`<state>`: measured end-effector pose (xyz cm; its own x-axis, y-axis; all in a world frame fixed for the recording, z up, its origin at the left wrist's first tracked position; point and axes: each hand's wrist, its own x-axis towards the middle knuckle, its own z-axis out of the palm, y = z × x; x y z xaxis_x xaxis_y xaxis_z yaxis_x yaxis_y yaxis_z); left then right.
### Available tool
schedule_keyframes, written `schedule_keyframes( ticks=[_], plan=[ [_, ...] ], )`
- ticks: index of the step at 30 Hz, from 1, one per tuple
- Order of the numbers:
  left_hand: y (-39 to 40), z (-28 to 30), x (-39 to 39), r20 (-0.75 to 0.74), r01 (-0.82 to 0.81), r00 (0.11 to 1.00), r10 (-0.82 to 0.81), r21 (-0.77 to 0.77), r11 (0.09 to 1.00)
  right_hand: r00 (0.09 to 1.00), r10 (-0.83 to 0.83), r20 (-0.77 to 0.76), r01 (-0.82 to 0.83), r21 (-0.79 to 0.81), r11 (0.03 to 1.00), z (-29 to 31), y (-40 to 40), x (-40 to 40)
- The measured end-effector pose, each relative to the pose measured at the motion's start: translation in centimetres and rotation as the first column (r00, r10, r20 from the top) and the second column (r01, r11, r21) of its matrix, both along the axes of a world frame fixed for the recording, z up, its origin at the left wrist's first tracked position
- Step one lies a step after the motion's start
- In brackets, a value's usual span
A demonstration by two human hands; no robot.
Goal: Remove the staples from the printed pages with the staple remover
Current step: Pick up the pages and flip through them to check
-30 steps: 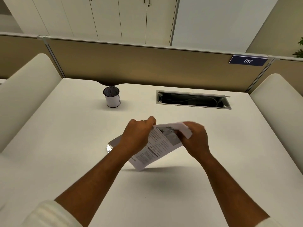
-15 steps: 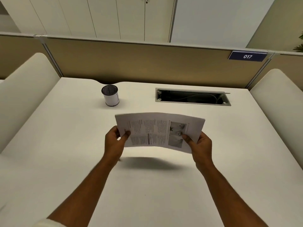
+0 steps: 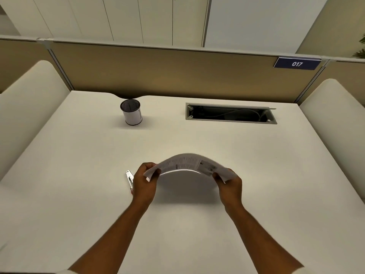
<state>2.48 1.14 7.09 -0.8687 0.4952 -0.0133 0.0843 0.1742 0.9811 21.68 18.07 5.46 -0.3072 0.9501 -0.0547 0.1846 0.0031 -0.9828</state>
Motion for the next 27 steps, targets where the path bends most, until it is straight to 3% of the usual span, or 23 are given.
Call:
schedule_keyframes(
  ticks=[8,14,16,18,21,24,27],
  plan=[
    [0.9,-0.5,-0.1,0.076,-0.06,0.995,0.064,-0.057,0.997,0.995,0.011,0.101,-0.005,-0.055,0.998,-0.3,0.2,-0.5],
    [0.9,-0.3,-0.7,0.152,-0.077,0.985,0.084,-0.05,0.996,0.994,-0.094,0.051,0.094,-0.016,0.995,-0.2,0.2,-0.3],
    [0.8,-0.3,-0.9,0.224,-0.08,0.971,0.084,-0.027,0.996,0.983,-0.181,0.005,0.179,-0.176,0.968,0.0,0.0,-0.5],
    [0.7,-0.3,-0.9,0.305,-0.083,0.949,0.079,0.0,0.997,0.973,-0.222,-0.061,0.173,-0.437,0.883,0.7,0.0,-1.0],
    [0.3,-0.4,-0.6,0.399,-0.089,0.915,0.063,0.048,0.995,0.907,-0.231,-0.351,-0.074,-0.674,0.735,1.5,-0.2,-1.7],
    [-0.2,-0.7,0.1,0.49,-0.045,0.871,-0.033,0.147,0.988,0.81,-0.22,-0.543,-0.216,-0.626,0.749,2.7,-0.4,-2.5],
    [-0.7,-1.2,0.2,0.48,-0.026,0.875,-0.064,0.178,0.984,0.853,-0.157,-0.498,-0.128,-0.49,0.862,4.1,-0.1,-3.4]
  ],
)
